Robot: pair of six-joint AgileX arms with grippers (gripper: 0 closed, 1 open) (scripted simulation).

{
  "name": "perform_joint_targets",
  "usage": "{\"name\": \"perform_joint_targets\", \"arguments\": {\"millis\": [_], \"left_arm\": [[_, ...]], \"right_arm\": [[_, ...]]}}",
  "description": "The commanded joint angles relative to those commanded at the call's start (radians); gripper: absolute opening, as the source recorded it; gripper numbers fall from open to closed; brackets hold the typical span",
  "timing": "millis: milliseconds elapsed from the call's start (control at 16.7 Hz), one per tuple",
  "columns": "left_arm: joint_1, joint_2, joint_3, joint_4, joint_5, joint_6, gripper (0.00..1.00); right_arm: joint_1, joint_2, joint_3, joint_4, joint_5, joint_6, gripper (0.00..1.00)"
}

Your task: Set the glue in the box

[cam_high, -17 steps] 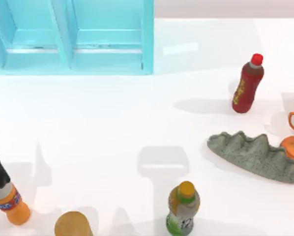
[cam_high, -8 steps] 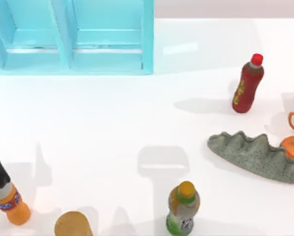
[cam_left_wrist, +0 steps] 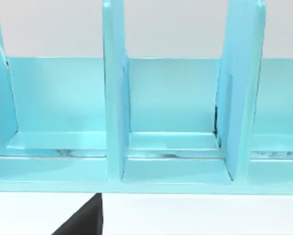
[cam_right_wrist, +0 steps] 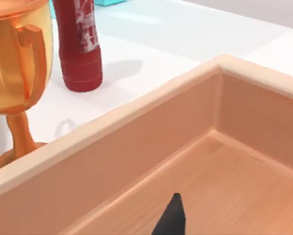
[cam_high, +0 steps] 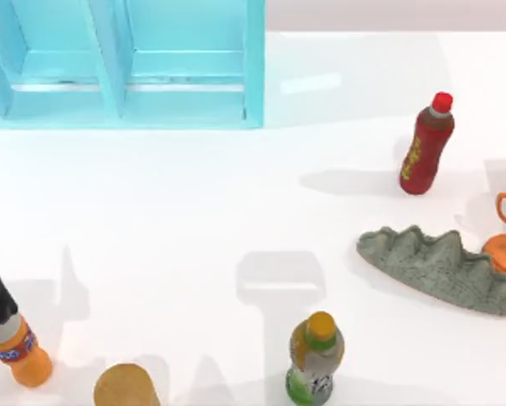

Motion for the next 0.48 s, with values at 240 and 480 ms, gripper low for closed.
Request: {"name": "perform_joint_targets", "arguments": {"millis": [240, 480], "left_arm": [[0.000, 0.000, 0.000, 0.000, 0.000, 0.000, 1.00], [0.000, 0.000, 0.000, 0.000, 0.000, 0.000, 1.00]], "right_arm": [[0.000, 0.000, 0.000, 0.000, 0.000, 0.000, 1.00], [0.000, 0.000, 0.000, 0.000, 0.000, 0.000, 1.00]]}}
